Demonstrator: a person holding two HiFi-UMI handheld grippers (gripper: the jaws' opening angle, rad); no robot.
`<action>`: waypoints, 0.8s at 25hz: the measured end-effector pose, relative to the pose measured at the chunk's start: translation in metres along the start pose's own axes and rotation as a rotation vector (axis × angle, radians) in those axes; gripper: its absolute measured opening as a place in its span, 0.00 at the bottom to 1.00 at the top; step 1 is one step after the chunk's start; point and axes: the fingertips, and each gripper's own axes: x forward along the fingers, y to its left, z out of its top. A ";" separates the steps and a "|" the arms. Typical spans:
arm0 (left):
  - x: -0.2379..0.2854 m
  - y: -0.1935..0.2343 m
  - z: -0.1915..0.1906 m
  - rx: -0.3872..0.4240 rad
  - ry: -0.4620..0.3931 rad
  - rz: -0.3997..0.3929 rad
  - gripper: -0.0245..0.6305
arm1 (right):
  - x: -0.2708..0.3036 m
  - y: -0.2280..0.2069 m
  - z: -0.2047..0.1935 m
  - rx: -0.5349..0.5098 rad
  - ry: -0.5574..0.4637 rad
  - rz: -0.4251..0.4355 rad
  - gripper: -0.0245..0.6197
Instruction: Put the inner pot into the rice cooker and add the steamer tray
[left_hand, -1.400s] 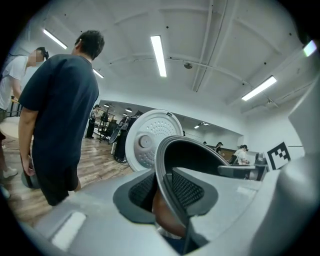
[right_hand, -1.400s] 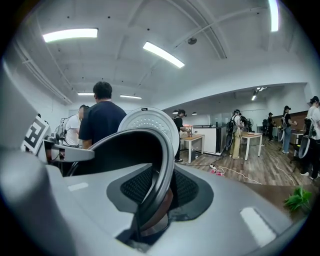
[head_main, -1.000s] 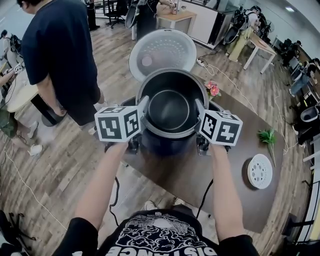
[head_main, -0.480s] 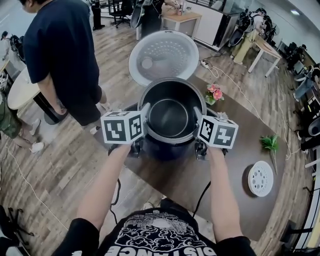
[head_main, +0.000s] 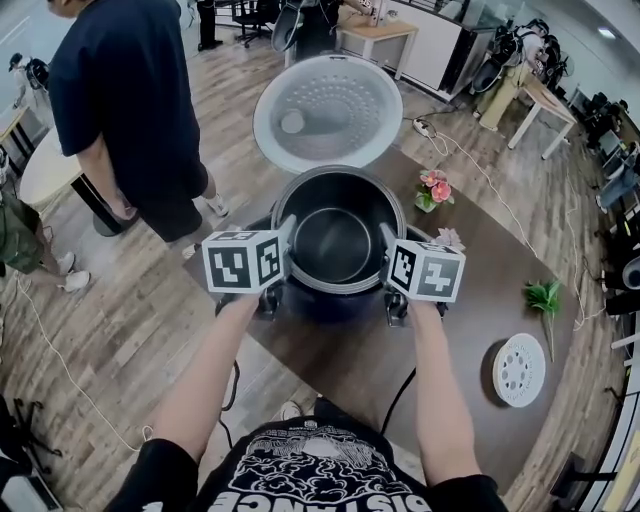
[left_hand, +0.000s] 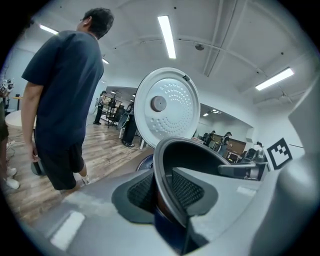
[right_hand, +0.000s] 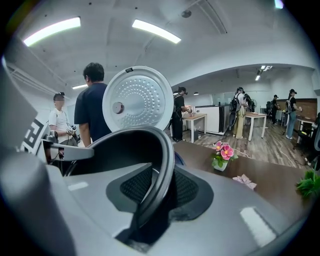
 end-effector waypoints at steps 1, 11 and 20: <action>0.001 0.001 -0.002 -0.002 0.003 0.006 0.19 | 0.001 -0.001 0.000 -0.009 0.003 0.000 0.21; 0.001 0.003 -0.003 0.040 0.005 0.041 0.20 | 0.007 0.002 -0.003 -0.076 0.018 -0.011 0.24; 0.006 0.001 -0.006 0.099 0.034 0.052 0.23 | 0.008 -0.001 -0.006 -0.092 0.044 -0.028 0.25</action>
